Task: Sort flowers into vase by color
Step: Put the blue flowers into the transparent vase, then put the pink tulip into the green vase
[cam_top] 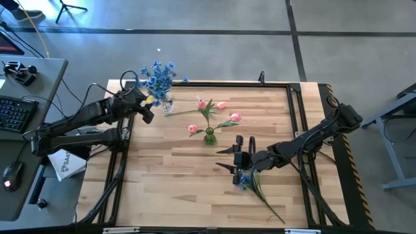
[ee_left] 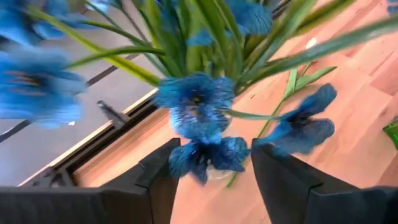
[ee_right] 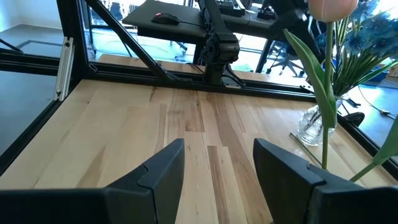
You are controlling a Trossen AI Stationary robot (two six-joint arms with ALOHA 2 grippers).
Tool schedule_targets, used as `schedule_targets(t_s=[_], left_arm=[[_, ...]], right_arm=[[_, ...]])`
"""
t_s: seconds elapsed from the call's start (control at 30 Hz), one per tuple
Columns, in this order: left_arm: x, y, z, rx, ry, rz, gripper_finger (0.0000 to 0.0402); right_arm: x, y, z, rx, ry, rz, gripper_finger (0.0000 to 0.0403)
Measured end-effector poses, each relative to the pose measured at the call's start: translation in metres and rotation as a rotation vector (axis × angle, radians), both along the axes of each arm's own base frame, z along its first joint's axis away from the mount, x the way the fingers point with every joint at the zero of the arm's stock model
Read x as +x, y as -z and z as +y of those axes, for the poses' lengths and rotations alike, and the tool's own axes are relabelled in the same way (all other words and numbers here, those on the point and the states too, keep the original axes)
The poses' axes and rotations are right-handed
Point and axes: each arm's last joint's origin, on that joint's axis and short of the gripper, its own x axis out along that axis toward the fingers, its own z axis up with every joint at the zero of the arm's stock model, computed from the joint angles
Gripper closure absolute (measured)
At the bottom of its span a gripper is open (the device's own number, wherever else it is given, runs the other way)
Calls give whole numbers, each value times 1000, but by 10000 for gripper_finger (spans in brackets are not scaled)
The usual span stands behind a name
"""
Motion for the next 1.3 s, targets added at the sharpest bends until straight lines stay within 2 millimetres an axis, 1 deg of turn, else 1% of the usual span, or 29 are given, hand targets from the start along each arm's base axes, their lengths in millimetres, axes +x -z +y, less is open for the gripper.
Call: schedule_targets(t_s=[0.17,0.3,0.37,0.47,0.63,0.73,0.9,1.0,1.17,1.23,1.3], left_arm=[[-14,-27,-6,-26,-45,35,207],[-26,-42,-11,-92,-110,4,206],[-32,-44,-15,-127,-106,-22,206],[-36,-41,-22,-209,-30,-84,206],[-39,-21,-34,-337,88,-125,206],[-42,-9,-41,-412,148,-140,206],[-42,8,-50,-511,313,-137,206],[-31,21,-55,-543,420,-159,206],[-3,51,-66,-539,629,-241,206],[6,64,-70,-522,663,-268,206],[14,76,-72,-475,646,-285,206]], right_arm=[[0,0,0,0,0,0,215],[0,0,0,0,0,1,215],[0,1,0,3,2,7,215],[-1,4,-1,18,10,35,215],[-5,12,-1,52,29,111,215],[-11,15,0,73,40,172,215],[-25,16,0,117,70,265,215],[-30,17,0,131,80,292,215],[-31,18,1,127,81,304,215],[-31,18,0,127,81,305,215],[-31,18,0,126,81,304,215]])
